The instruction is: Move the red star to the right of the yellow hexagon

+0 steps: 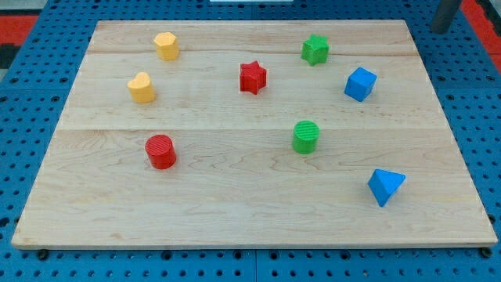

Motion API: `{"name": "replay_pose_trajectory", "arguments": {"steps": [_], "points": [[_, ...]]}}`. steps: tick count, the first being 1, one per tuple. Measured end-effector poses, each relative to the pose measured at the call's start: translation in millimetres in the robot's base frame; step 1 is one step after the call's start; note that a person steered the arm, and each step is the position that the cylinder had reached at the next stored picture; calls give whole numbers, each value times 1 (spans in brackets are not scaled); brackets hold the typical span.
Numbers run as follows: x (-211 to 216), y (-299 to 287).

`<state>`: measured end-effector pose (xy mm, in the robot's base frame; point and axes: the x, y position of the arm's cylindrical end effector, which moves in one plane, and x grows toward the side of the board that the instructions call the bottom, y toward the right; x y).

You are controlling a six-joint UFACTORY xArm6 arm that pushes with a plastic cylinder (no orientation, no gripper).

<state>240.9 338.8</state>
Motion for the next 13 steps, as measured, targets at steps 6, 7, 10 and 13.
{"name": "replay_pose_trajectory", "arguments": {"steps": [6, 7, 10, 13], "points": [[122, -318], [156, -345], [101, -375], [63, -389]]}}
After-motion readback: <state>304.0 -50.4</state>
